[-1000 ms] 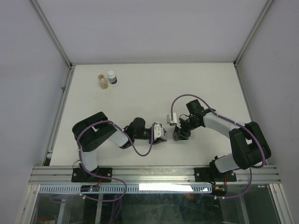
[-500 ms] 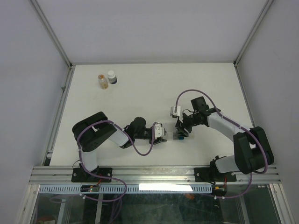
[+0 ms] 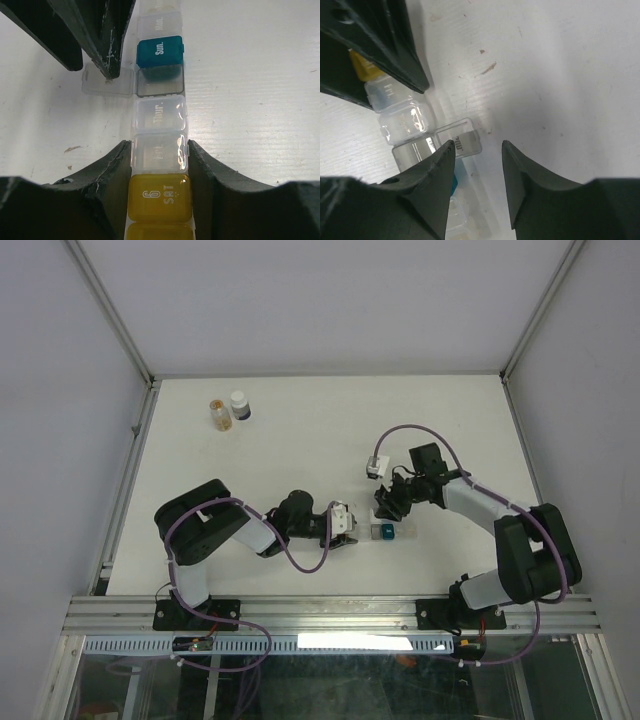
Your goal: Sort the pills into containers
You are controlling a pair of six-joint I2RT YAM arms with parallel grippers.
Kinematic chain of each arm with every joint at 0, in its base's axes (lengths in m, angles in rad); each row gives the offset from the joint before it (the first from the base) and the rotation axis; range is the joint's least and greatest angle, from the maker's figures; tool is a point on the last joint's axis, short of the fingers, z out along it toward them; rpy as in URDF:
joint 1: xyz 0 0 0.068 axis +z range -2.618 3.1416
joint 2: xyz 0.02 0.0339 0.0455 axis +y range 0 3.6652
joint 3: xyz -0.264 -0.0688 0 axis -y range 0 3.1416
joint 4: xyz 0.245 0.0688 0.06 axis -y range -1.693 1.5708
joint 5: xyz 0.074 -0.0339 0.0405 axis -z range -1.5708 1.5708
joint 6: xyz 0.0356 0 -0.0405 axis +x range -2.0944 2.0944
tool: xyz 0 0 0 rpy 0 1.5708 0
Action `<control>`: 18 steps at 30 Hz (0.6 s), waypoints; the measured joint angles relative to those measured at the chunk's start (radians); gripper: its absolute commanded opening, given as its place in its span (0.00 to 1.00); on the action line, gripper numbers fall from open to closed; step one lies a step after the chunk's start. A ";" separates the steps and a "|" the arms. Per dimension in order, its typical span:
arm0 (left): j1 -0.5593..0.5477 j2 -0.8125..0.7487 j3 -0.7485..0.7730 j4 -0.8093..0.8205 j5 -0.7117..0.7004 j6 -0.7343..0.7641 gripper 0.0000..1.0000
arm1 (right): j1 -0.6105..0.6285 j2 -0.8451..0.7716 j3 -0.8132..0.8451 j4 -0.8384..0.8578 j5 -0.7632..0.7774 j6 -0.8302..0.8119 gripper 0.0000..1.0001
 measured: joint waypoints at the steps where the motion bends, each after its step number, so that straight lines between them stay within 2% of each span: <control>1: 0.000 0.000 0.003 -0.004 0.000 0.000 0.10 | 0.001 0.020 0.003 0.003 0.019 0.015 0.44; 8: 0.000 0.000 0.020 -0.034 0.011 0.007 0.10 | 0.017 0.072 0.015 0.013 0.113 0.052 0.44; 11: 0.000 0.000 0.026 -0.045 0.017 0.013 0.12 | 0.019 0.078 0.029 0.010 0.125 0.063 0.48; 15: 0.000 0.000 0.037 -0.063 0.019 0.021 0.15 | 0.007 0.065 0.049 -0.010 0.079 0.068 0.55; 18: 0.000 0.000 0.057 -0.097 0.023 0.027 0.23 | -0.024 0.009 0.049 -0.045 0.014 0.060 0.57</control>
